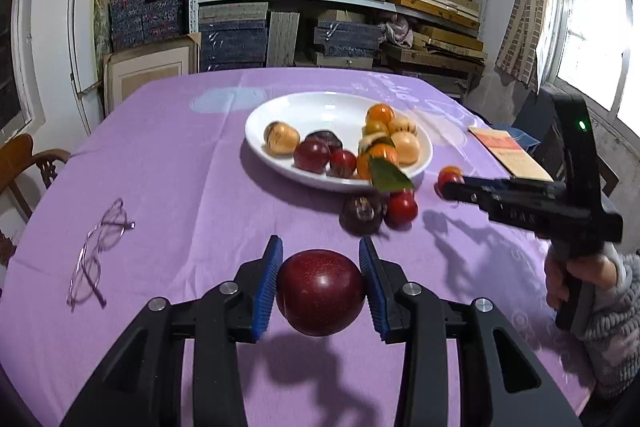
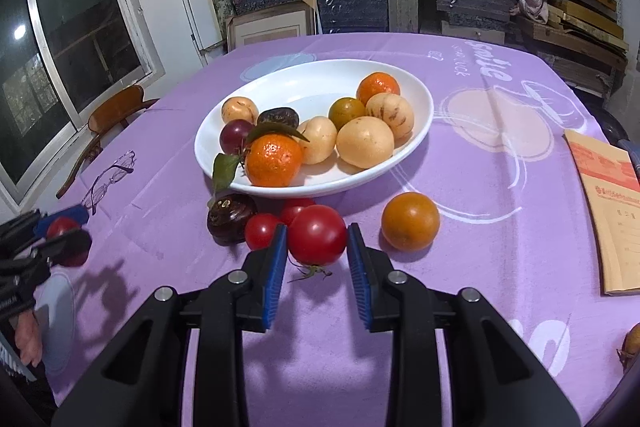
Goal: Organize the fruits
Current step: 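Carry the plum onto the plate with the left tool while the right carries the tomato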
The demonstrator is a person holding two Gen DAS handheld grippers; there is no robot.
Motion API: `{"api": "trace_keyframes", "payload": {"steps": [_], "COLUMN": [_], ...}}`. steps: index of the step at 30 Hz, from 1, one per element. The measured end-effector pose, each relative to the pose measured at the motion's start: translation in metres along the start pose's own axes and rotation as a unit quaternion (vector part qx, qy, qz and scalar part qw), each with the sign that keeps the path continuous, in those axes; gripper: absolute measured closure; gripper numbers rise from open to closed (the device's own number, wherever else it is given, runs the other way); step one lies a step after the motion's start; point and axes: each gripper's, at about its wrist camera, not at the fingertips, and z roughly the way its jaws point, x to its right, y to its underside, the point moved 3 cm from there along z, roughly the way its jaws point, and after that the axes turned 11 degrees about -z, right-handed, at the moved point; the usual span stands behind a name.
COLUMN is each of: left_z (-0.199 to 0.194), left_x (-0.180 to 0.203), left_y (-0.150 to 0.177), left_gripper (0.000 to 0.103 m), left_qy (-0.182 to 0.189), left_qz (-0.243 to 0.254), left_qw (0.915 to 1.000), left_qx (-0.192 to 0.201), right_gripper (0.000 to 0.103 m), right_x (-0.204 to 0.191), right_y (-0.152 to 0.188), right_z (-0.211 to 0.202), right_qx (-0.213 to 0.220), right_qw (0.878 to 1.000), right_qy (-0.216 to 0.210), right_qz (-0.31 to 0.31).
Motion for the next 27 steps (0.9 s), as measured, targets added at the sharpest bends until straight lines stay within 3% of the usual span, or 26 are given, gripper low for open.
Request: {"api": "trace_keyframes", "payload": {"steps": [6, 13, 20, 27], "left_z": [0.043, 0.128, 0.205, 0.204], "left_x": [0.011, 0.018, -0.001, -0.017], "left_y": [-0.070, -0.138, -0.159, -0.169], "left_gripper": [0.063, 0.063, 0.063, 0.063], "left_qy": [-0.001, 0.001, -0.032, -0.029], "left_qz": [0.007, -0.025, -0.056, -0.085], "left_qw": [0.9993, 0.9996, 0.9973, 0.9956], "left_qx": [0.035, 0.016, -0.034, -0.028], "right_gripper": [0.074, 0.074, 0.074, 0.069], "right_x": [0.010, 0.018, 0.023, 0.024], "right_y": [-0.024, -0.086, -0.122, -0.127], "right_z": [0.000, 0.035, 0.096, 0.121], "right_qx": [0.005, 0.014, -0.014, -0.027], "right_qw": [1.000, 0.999, 0.999, 0.998], "right_qy": [0.017, 0.030, 0.034, 0.035], "right_qz": [-0.007, -0.021, -0.040, -0.051]}}
